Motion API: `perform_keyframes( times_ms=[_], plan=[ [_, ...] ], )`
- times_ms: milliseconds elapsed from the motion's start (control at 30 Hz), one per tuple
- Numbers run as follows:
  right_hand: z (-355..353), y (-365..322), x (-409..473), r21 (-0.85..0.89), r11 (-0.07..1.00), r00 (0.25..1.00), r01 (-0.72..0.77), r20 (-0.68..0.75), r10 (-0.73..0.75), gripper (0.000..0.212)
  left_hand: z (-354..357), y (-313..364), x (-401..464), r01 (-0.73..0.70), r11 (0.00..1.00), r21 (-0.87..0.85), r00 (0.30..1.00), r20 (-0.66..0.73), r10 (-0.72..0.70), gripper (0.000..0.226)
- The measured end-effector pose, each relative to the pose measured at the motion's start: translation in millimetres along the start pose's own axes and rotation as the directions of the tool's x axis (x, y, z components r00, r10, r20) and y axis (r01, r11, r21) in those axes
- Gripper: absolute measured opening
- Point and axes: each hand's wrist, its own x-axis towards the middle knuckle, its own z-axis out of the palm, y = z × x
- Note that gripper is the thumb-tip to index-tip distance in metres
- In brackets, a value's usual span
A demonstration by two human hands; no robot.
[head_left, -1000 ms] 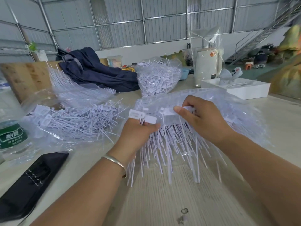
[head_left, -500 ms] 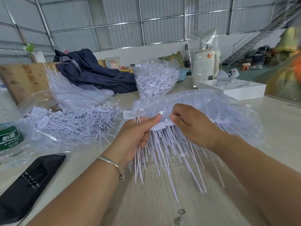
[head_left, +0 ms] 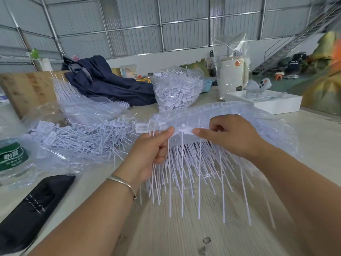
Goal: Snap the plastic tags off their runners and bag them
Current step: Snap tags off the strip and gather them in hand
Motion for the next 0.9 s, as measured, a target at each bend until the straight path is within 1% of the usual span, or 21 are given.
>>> perform_keyframes(
  times_ms=[33,100,133,233,333,400,467,533,600,667,733,767,800,833,900],
  plan=[
    [-2.0,0.5,0.0,0.054,0.998,0.999,-0.027,0.019,0.026,0.063,-0.6,0.7,0.7,0.013,0.999,-0.031,1.000,0.027,-0.012,0.028],
    [-3.8,0.2,-0.1,0.188,0.980,0.997,-0.069,0.055,0.060,0.064,-0.9,1.0,-0.2,0.054,0.994,-0.096,0.995,0.092,-0.045,0.034],
    [-3.7,-0.2,-0.1,0.260,0.961,0.994,-0.093,0.076,0.076,0.065,0.4,1.2,-1.0,0.072,0.988,-0.138,0.990,0.129,-0.055,0.032],
    [-3.2,-6.4,-0.7,0.468,0.866,0.980,-0.174,0.169,0.105,0.070,5.5,3.5,-3.9,0.129,0.940,-0.317,0.976,0.208,-0.063,0.025],
    [2.5,-17.3,-2.7,0.583,0.777,0.959,-0.238,0.267,0.094,0.063,12.8,4.2,-6.2,0.155,0.883,-0.444,0.963,0.268,-0.034,0.021],
    [8.8,-23.5,-4.9,0.625,0.733,0.945,-0.267,0.318,0.073,0.059,20.5,2.6,-9.0,0.196,0.867,-0.459,0.934,0.356,-0.022,0.028],
    [14.6,-26.5,-7.0,0.650,0.708,0.937,-0.276,0.347,0.047,0.056,26.1,-0.7,-10.1,0.250,0.867,-0.432,0.889,0.458,-0.029,0.037],
    [16.7,-26.6,-7.8,0.655,0.707,0.944,-0.266,0.326,0.054,0.059,26.3,-1.7,-9.7,0.258,0.888,-0.381,0.873,0.486,-0.046,0.041],
    [16.9,-26.3,-7.2,0.652,0.716,0.954,-0.250,0.293,0.066,0.062,21.8,-0.7,-7.7,0.244,0.898,-0.367,0.885,0.463,-0.051,0.036],
    [16.9,-25.2,-6.4,0.633,0.737,0.961,-0.238,0.262,0.085,0.064,16.0,1.6,-5.7,0.236,0.889,-0.392,0.915,0.398,-0.067,0.032],
    [16.9,-20.3,-5.2,0.544,0.819,0.980,-0.183,0.162,0.111,0.065,11.7,2.9,-3.6,0.216,0.896,-0.387,0.947,0.308,-0.095,0.029],
    [16.6,-17.1,-4.6,0.446,0.884,0.990,-0.140,0.076,0.119,0.062,9.9,3.1,-3.3,0.198,0.910,-0.365,0.960,0.259,-0.105,0.027],
    [15.9,-13.9,-4.1,0.304,0.948,0.994,-0.098,-0.022,0.110,0.059,8.3,2.8,-3.0,0.183,0.924,-0.335,0.970,0.212,-0.115,0.023],
    [14.6,-11.3,-3.9,0.146,0.987,0.991,-0.062,-0.108,0.079,0.056,6.7,1.9,-2.7,0.169,0.941,-0.294,0.978,0.166,-0.123,0.020],
    [12.5,-8.4,-4.3,-0.111,0.994,0.978,0.003,-0.208,-0.026,0.052,5.1,-0.7,-2.3,0.135,0.971,-0.196,0.989,0.081,-0.121,0.017]
  ],
)
